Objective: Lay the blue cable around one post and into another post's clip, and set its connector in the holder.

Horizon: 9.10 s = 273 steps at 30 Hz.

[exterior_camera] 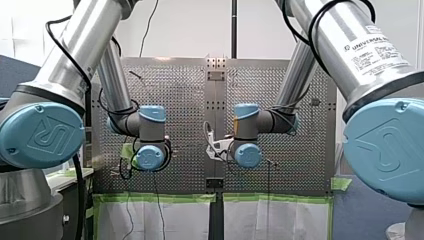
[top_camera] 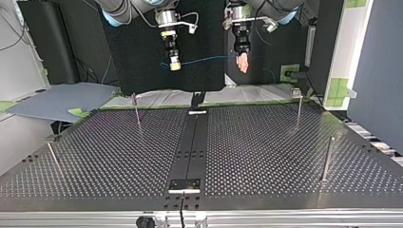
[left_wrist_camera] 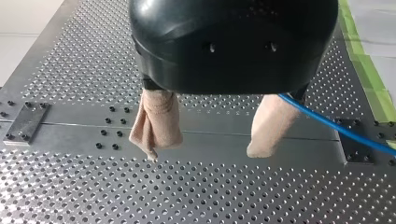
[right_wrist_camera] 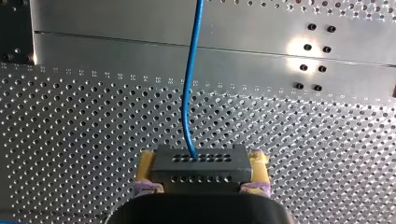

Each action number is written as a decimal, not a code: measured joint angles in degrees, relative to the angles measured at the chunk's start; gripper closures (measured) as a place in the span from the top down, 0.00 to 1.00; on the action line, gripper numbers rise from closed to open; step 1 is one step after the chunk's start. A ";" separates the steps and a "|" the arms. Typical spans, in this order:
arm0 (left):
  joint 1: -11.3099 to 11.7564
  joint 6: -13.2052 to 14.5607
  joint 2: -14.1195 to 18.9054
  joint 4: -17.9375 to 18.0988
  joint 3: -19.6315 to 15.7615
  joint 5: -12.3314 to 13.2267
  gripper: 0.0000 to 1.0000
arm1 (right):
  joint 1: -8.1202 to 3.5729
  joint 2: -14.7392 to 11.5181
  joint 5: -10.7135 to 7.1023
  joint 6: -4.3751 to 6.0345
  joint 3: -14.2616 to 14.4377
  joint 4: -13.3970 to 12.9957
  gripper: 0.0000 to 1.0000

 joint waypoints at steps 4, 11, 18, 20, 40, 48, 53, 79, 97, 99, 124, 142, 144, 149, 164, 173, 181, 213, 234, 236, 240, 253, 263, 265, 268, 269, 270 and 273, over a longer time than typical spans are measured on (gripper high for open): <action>0.00 0.00 0.00 0.00 0.00 0.00 1.00 | 0.00 0.00 0.00 0.00 0.00 0.00 0.00; 0.00 0.00 0.00 0.00 0.00 0.00 1.00 | 0.00 0.00 0.00 0.00 0.00 0.00 0.00; 0.00 0.00 0.00 0.00 0.00 0.00 1.00 | 0.00 0.00 0.00 0.00 0.00 0.00 0.00; 0.00 0.00 0.00 0.00 0.00 0.00 1.00 | 0.00 0.00 0.00 0.00 0.00 0.00 0.00; 0.00 0.00 0.00 0.00 0.00 0.00 1.00 | 0.00 0.00 0.00 0.00 0.00 0.00 0.00; 0.00 0.00 0.00 0.00 0.00 0.00 1.00 | 0.00 0.00 -0.01 0.00 0.00 0.00 0.00; 0.00 0.00 0.00 0.00 0.00 0.00 1.00 | 0.00 0.00 0.00 0.00 0.00 0.00 0.00; 0.00 0.00 0.00 0.00 0.00 0.00 1.00 | 0.00 0.00 0.00 0.00 0.00 0.00 0.00; 0.00 0.00 0.00 0.00 0.00 0.00 1.00 | 0.00 0.00 0.00 0.00 0.00 0.00 0.00; 0.00 0.00 0.00 0.00 0.00 0.00 1.00 | 0.00 0.00 0.00 0.00 0.00 0.00 0.00; -2.71 0.44 -1.14 0.09 -0.61 0.09 1.00 | 0.00 0.00 0.00 0.00 -0.09 0.00 0.00; -2.72 0.44 -1.14 0.09 -0.61 0.09 1.00 | 4.44 -1.79 4.62 4.18 -0.34 4.62 0.00; -2.73 0.44 -1.14 0.09 -0.61 0.09 1.00 | 4.93 -1.82 5.65 4.53 -0.34 5.65 0.00; -2.72 0.44 -1.14 0.09 -0.62 0.09 1.00 | 5.32 -1.83 7.37 4.80 -0.35 7.30 0.00; -0.66 -1.02 1.58 -2.62 -3.33 -1.87 1.00 | 5.04 -2.56 9.46 5.29 0.89 7.71 0.00; 0.28 -2.50 6.76 -7.80 -6.59 -2.44 1.00 | 5.00 -7.83 11.92 5.99 1.09 8.78 0.00; 0.47 -4.46 11.48 -12.55 -4.85 -2.30 1.00 | 4.77 -12.12 12.08 5.20 -1.61 12.51 0.00; 0.92 -14.12 29.17 -30.25 7.79 -4.12 1.00 | 4.31 -23.57 9.98 4.02 -16.27 30.55 0.00; 4.88 -9.82 36.72 -41.99 16.38 -10.56 1.00 | 6.11 -18.61 6.94 3.74 -20.51 35.06 0.00; 5.88 -9.53 36.75 -43.29 17.19 -10.49 1.00 | 6.20 -18.28 6.39 3.80 -21.11 34.91 0.00; 7.74 -9.15 36.81 -45.28 18.64 -9.55 1.00 | 6.47 -17.48 5.16 3.90 -22.52 34.79 0.00; 15.24 -10.81 36.91 -52.82 23.63 -2.28 1.00 | 7.35 -13.06 3.65 3.94 -26.56 34.20 0.00; 20.65 -12.24 36.91 -58.22 27.29 3.12 1.00 | 8.10 -10.70 3.63 3.74 -28.84 34.35 0.00; 21.62 -12.71 36.91 -59.23 27.43 4.11 1.00 | 8.41 -9.92 3.62 3.72 -29.82 34.62 0.00; 23.16 -13.22 36.87 -60.31 27.66 5.64 1.00 | 8.81 -9.37 3.56 3.66 -31.49 35.32 0.00; 23.75 -13.34 36.83 -60.53 27.73 6.24 1.00 | 8.91 -9.29 3.51 3.65 -32.04 35.58 0.00; 24.22 -13.43 36.79 -60.63 27.77 6.69 1.00 | 9.00 -9.24 3.44 3.64 -32.53 35.85 0.00; 25.78 -13.94 36.73 -60.61 27.88 8.25 1.00 | 9.25 -9.17 3.14 3.61 -34.18 36.84 0.00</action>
